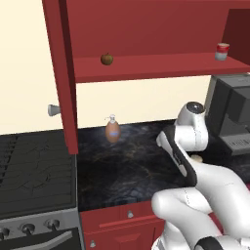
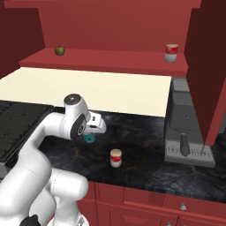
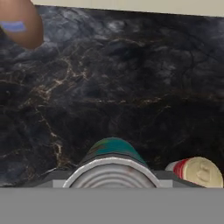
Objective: Pick the cans from the counter and place them in their designated side in the cabinet.
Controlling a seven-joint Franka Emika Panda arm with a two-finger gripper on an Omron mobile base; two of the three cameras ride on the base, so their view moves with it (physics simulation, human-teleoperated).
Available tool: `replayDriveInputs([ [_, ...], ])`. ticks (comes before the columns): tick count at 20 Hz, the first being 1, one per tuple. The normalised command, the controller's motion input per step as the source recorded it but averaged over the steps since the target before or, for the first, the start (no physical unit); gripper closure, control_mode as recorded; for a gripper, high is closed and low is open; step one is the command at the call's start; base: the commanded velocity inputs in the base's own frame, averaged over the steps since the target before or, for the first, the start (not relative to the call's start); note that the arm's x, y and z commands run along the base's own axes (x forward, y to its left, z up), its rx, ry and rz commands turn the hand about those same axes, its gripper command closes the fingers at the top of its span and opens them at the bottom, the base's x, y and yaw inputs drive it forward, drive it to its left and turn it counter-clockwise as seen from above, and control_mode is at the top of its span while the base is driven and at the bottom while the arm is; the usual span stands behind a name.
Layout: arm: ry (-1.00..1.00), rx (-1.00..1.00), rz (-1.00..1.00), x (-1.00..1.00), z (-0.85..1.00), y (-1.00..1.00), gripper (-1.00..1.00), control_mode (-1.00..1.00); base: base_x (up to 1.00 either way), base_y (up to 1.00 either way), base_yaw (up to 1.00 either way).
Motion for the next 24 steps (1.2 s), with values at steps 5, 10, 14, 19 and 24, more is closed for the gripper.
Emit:
replayDriveInputs([
  [5,-0.03,-0.01,0.00,-0.21,0.48,-0.16,1.00,-1.00,0.00,0.00,0.00],
  [10,0.00,0.00,0.00,-0.24,0.49,-0.19,1.00,-1.00,0.00,0.00,0.00],
  [14,0.00,-0.01,0.00,-0.30,0.48,-0.21,1.00,-1.00,0.00,0.00,0.00],
  [19,0.00,-0.01,0.00,-0.25,0.47,-0.22,1.00,-1.00,0.00,0.00,0.00],
  [24,0.00,0.00,0.00,-0.22,0.47,-0.19,1.00,-1.00,0.00,0.00,0.00],
])
